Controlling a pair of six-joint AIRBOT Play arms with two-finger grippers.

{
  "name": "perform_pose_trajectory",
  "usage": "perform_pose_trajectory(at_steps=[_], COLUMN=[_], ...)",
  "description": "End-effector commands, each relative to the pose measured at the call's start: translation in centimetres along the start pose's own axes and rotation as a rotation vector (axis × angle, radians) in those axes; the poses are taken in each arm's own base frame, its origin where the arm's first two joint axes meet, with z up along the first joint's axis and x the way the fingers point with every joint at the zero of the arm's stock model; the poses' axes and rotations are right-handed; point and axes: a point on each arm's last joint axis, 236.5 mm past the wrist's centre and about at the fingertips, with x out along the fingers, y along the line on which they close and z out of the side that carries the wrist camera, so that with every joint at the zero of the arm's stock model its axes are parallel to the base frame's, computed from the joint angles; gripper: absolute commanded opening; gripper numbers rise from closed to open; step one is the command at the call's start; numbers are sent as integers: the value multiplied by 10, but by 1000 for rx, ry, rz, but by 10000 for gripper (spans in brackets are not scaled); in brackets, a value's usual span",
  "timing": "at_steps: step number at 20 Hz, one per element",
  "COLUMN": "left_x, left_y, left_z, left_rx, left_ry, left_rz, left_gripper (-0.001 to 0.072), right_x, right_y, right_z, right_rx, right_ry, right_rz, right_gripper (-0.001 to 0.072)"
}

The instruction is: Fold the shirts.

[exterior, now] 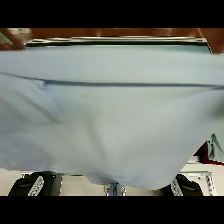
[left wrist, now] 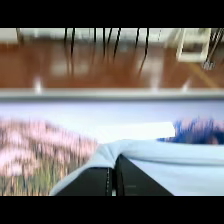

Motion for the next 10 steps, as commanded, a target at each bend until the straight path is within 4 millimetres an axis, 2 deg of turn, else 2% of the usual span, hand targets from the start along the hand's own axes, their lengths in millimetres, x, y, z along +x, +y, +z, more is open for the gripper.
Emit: perform_pose_trajectory(at_steps=[1,3,4,5,7,10], left_x=[60,109,133,157,207,283], left_y=[33,56,65,72,83,96], left_z=[-86,-160,-187,-209,-247,-289], left_rx=[-106,-201,-232,-265,-342,-385], left_ry=[291,484,531,557,604,632], left_rz=[28,35,30,23,5,-16], left_gripper=[39,39,39,38,39,39], right_x=[63,122,153,184,243,344], right_y=[4,2,4,12,26,51], right_z=[-74,-114,-133,-150,-171,-197], right_rx=[78,108,125,146,154,114], right_ry=[392,543,595,644,691,657], right_rz=[65,87,106,154,212,208], right_gripper=[68,68,68,68,67,68])
